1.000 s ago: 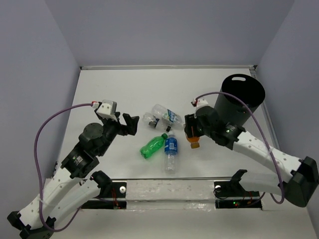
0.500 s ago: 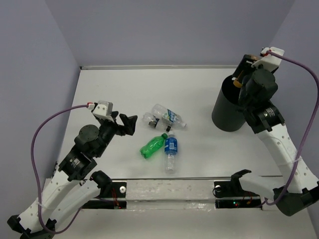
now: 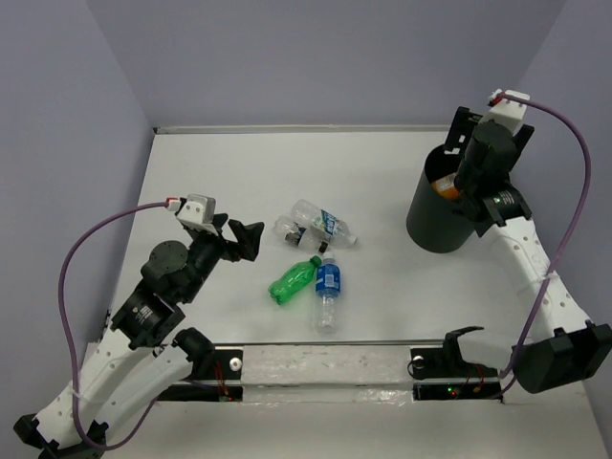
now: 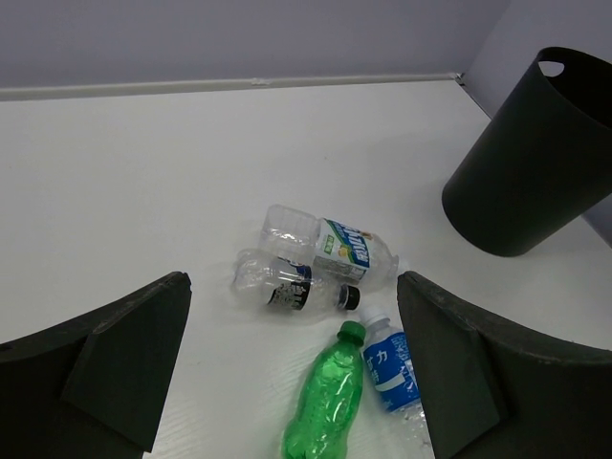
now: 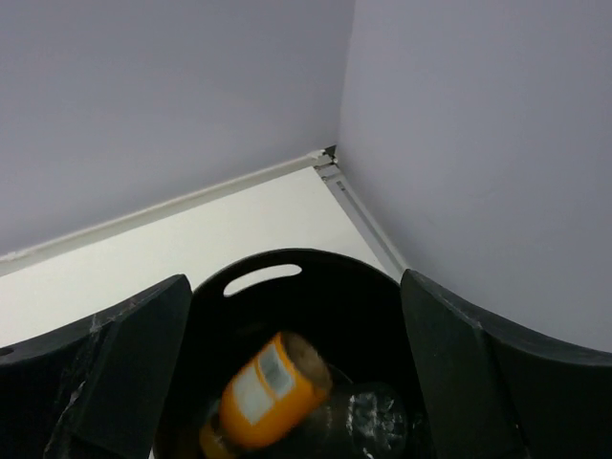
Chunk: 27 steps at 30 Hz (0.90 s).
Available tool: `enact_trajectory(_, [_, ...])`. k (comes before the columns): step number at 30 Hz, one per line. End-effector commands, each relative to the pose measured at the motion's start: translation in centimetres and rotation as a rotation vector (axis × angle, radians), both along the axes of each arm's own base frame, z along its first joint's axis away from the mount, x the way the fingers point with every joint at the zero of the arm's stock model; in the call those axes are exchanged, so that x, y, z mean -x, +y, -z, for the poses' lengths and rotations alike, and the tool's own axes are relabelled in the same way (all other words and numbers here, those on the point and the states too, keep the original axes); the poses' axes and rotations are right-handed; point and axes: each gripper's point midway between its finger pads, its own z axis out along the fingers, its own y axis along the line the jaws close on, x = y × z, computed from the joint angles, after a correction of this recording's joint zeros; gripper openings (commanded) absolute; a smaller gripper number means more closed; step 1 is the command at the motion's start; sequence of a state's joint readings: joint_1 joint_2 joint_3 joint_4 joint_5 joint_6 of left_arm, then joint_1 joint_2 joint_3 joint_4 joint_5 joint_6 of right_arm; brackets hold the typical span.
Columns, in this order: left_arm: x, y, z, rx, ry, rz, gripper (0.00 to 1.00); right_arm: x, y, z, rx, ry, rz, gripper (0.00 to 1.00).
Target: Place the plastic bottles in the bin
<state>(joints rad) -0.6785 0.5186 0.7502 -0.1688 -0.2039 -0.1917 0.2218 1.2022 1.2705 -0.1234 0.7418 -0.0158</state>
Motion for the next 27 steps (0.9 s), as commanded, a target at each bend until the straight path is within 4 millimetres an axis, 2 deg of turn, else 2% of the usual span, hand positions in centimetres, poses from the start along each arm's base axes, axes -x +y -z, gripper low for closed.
enact_trajectory(1, [-0.3, -0.1, -0.6, 0.007, -0.027, 0.000, 0.99, 1.5, 2.5, -3.8, -0.122, -0.087, -0.175, 0.96])
enact_trajectory(3, [-0.4, 0.2, -0.7, 0.008, -0.029, -0.014, 0.99, 2.2, 3.8, -3.0, -0.146, -0.052, -0.233, 0.95])
enact_trajectory(4, [-0.4, 0.3, -0.7, 0.010, -0.030, -0.018, 0.99, 2.5, 5.2, -2.6, -0.188, -0.049, -0.283, 0.94])
enact_trajectory(7, [-0.5, 0.5, -0.7, 0.011, -0.031, -0.032, 0.99, 4.3, 11.9, 0.8, -0.316, 0.049, -0.557, 0.91])
enact_trajectory(8, [-0.6, 0.5, -0.6, 0.006, -0.028, -0.034, 0.99, 6.1, 16.7, 2.0, -0.335, 0.101, -0.713, 0.91])
enact_trajectory(9, [-0.7, 0.5, -0.5, 0.004, -0.026, -0.035, 0.99, 7.3, 18.9, 4.8, -0.337, 0.176, -0.763, 0.91])
enact_trajectory(10, [-0.8, 0.5, -0.4, 0.002, -0.022, -0.037, 0.99, 8.4, 21.0, 6.4, -0.369, 0.220, -0.804, 0.91])
enact_trajectory(11, [-0.9, 0.5, -0.3, -0.001, -0.017, -0.040, 0.99, 10.9, 24.6, 7.9, -0.381, 0.280, -0.911, 0.91])
enact_trajectory(12, [-1.0, 0.5, -0.2, -0.003, -0.015, -0.041, 0.99, 12.1, 26.2, 11.2, -0.389, 0.366, -0.942, 0.91])
enact_trajectory(14, [-1.1, 0.5, -0.2, -0.006, -0.011, -0.046, 0.99, 14.6, 29.2, 14.4, -0.439, 0.456, -0.995, 0.91])
enact_trajectory(15, [-1.1, 0.7, -0.2, -0.005, -0.012, -0.051, 0.99, 16.5, 31.0, 15.9, -0.429, 0.500, -1.032, 0.93])
enact_trajectory(16, [-1.2, 0.8, -0.1, -0.008, -0.010, -0.055, 0.99, 16.9, 31.4, 18.7, -0.411, 0.555, -0.990, 0.93])
enact_trajectory(20, [-1.2, 1.0, -0.2, -0.002, -0.016, -0.064, 0.99, 17.9, 32.7, 23.3, -0.415, 0.642, -0.948, 0.97])
enact_trajectory(26, [-1.2, 0.7, 0.0, -0.005, -0.009, -0.048, 0.99, 17.2, 34.1, 26.0, -0.428, 0.669, -0.918, 0.98])
enact_trajectory(27, [-1.1, 0.7, -0.1, -0.001, -0.010, -0.045, 0.99, 16.8, 34.1, 27.0, -0.406, 0.687, -0.896, 0.98])
